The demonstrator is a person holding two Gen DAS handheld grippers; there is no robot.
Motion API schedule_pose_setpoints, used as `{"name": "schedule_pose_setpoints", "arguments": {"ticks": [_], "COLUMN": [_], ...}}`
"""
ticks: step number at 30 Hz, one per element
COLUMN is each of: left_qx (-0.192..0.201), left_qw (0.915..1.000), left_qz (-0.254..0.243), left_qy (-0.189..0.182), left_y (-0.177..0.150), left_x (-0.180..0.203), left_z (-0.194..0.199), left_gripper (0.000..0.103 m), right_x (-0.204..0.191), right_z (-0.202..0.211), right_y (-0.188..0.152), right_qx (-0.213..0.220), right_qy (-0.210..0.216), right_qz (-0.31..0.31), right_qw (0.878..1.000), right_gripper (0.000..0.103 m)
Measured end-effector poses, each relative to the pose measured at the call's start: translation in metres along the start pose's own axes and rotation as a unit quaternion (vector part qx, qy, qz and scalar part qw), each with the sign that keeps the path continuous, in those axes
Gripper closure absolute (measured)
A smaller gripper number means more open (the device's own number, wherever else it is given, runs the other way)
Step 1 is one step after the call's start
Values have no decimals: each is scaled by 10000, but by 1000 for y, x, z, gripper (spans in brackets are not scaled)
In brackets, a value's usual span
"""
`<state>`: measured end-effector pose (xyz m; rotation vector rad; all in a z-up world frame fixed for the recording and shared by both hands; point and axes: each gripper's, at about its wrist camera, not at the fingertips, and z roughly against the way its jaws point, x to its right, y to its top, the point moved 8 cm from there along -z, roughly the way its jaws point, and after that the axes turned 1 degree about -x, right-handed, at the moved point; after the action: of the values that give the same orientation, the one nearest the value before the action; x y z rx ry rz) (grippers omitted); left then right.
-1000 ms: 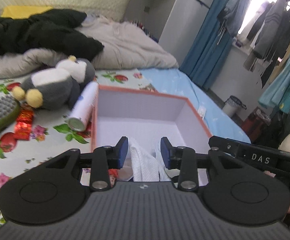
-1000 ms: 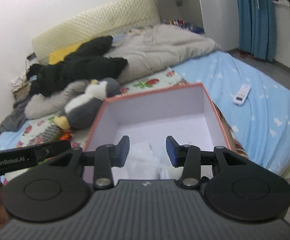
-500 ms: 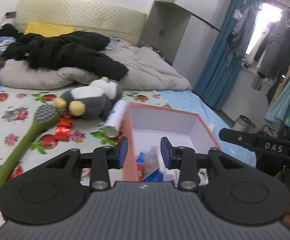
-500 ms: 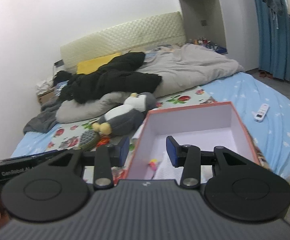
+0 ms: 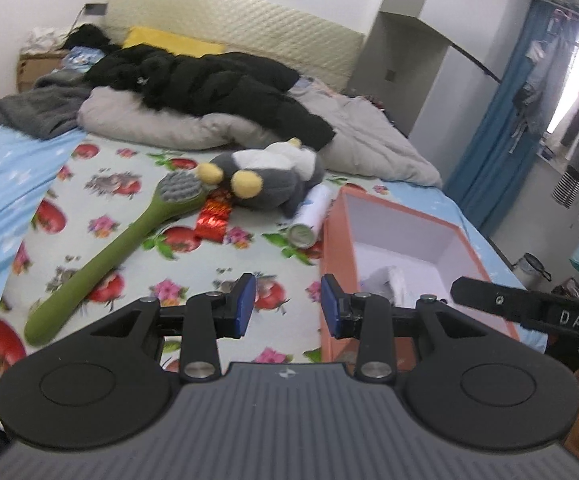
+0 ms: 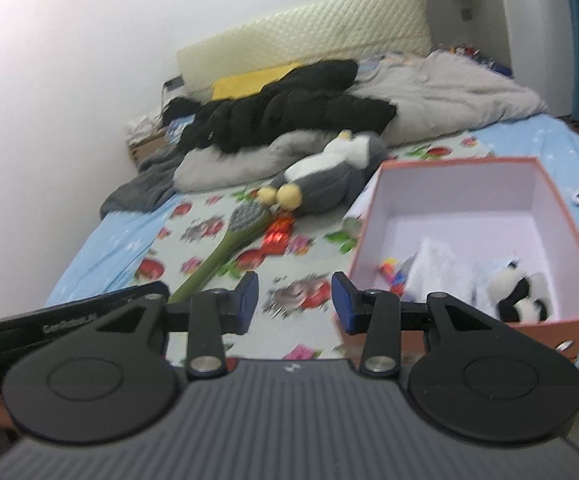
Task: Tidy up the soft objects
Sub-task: 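Move both open tools back toward the items on the bed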
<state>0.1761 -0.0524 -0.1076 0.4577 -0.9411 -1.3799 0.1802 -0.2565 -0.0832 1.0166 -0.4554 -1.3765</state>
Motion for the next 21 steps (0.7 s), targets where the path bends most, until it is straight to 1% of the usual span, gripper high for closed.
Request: {"name": "schedule_pose_setpoints", "arguments": {"ticks": [2, 4, 8, 9, 13, 17, 21], "left_qx": [-32, -70, -158, -145, -204, -431, -612], "left_qw": [9999, 9997, 9997, 9998, 9998, 9990, 9978], "left_qz": [95, 172, 83, 72, 17, 64, -250], "left_qy": [63, 140, 160, 116, 45, -89, -53], "left_y": [-7, -13, -12, -9, 4, 20, 31], "left_x": [-9, -18, -29, -32, -41, -47, -43], "left_z": [-2, -8, -30, -37, -73, -115, -151], "left_gripper": [57, 57, 56, 55, 54, 53, 53], "right_x": [-9, -15, -23, -25, -34, -34, -29], "right_z": [-5, -11, -29, -35, -64, -102, -144], "right_y": [-9, -16, -24, -23, -8, 18, 42], "right_qx": [-141, -249, -457, -495, -541, -561, -714], "right_qy": [101, 168, 232, 244, 360, 450, 556], "right_qz": [39, 53, 2, -4, 102, 50, 22], "right_qw": [9998, 9995, 9987, 9985, 9978, 9974, 9959], "right_gripper": [59, 59, 59, 59, 59, 59, 59]}}
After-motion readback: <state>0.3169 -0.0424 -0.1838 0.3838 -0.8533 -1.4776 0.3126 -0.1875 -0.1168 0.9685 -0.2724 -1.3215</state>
